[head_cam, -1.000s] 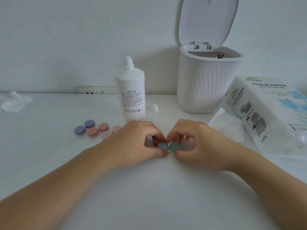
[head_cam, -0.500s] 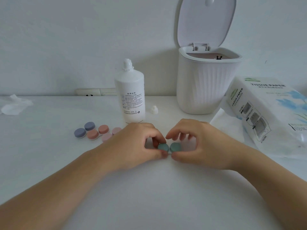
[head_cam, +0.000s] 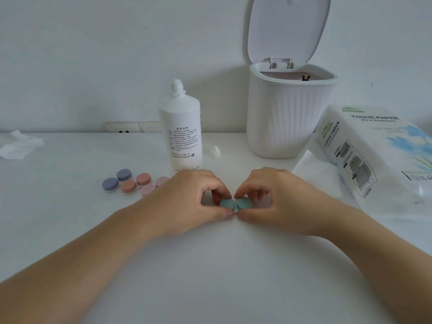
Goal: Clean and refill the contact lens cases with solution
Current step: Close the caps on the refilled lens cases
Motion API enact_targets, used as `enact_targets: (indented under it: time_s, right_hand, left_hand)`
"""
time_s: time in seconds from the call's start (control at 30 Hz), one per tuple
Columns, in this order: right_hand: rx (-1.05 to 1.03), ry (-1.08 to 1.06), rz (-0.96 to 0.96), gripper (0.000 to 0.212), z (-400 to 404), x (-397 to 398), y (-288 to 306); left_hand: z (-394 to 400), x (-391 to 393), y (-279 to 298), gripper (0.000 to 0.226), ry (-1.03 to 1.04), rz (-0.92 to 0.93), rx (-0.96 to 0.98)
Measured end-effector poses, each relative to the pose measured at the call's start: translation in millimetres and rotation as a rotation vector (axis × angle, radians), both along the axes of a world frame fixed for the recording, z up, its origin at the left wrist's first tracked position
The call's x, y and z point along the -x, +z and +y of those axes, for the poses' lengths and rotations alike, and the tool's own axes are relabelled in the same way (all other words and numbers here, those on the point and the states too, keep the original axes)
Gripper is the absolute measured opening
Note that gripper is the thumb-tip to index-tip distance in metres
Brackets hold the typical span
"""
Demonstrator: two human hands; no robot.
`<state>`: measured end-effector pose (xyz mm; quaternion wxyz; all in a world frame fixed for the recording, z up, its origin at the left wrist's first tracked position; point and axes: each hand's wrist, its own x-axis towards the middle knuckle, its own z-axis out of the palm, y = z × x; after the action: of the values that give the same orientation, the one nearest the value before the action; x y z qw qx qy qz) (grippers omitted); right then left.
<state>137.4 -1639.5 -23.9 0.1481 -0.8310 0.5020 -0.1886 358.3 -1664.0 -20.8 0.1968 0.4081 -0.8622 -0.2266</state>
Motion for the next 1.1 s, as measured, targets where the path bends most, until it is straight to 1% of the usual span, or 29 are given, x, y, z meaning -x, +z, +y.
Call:
enact_targets:
  time_s: [0.1, 0.17, 0.23, 0.37, 0.47, 0.53, 0.6, 0.67, 0.77, 0.83, 0.9, 0.97, 1.1]
  right_hand:
    - [0.000, 0.030, -0.017, 0.017, 1, 0, 0]
    - [-0.029, 0.038, -0.091, 0.013, 2, 1, 2]
    - [-0.060, 0.017, -0.197, 0.013, 2, 5, 5]
    - [-0.082, -0.045, -0.335, 0.019, -3, 10, 8]
    - [-0.124, -0.093, -0.464, 0.013, -6, 11, 6]
    - [-0.094, -0.143, -0.485, 0.011, -10, 13, 4]
    - [-0.040, -0.194, -0.425, 0.014, -12, 15, 2]
    - [0.009, -0.201, -0.308, 0.018, -13, 17, -1]
    - [0.017, -0.138, -0.164, 0.021, -13, 18, -4]
    - [0.021, -0.114, -0.098, 0.032, -14, 19, -5]
    - [0.035, -0.103, -0.038, 0.036, -16, 20, -5]
    - [0.056, -0.102, -0.010, 0.034, -17, 21, -6]
    - [0.121, -0.116, -0.021, 0.036, -16, 21, -5]
  left_hand:
    - [0, 0, 0, 0.019, 0.004, -0.006, -0.008]
    - [-1, -1, -1, 0.019, 0.013, -0.002, -0.021]
    - [-1, -2, -1, 0.019, 0.022, -0.011, -0.032]
    - [-1, -2, -1, 0.018, 0.020, -0.003, -0.043]
    - [-1, -2, -1, 0.018, 0.023, -0.006, -0.049]
    - [-1, -2, -1, 0.018, 0.020, 0.006, -0.048]
    - [0, -2, -1, 0.018, 0.018, 0.022, -0.043]
    - [1, -2, -2, 0.018, 0.015, 0.030, -0.036]
    - [1, -2, -2, 0.018, 0.010, 0.032, -0.031]
    - [1, -2, -1, 0.018, 0.005, 0.029, -0.025]
    - [1, -1, -1, 0.018, 0.000, 0.027, -0.019]
    - [1, -2, -1, 0.018, 0.003, 0.028, -0.019]
    - [2, -1, -2, 0.019, 0.005, 0.035, -0.017]
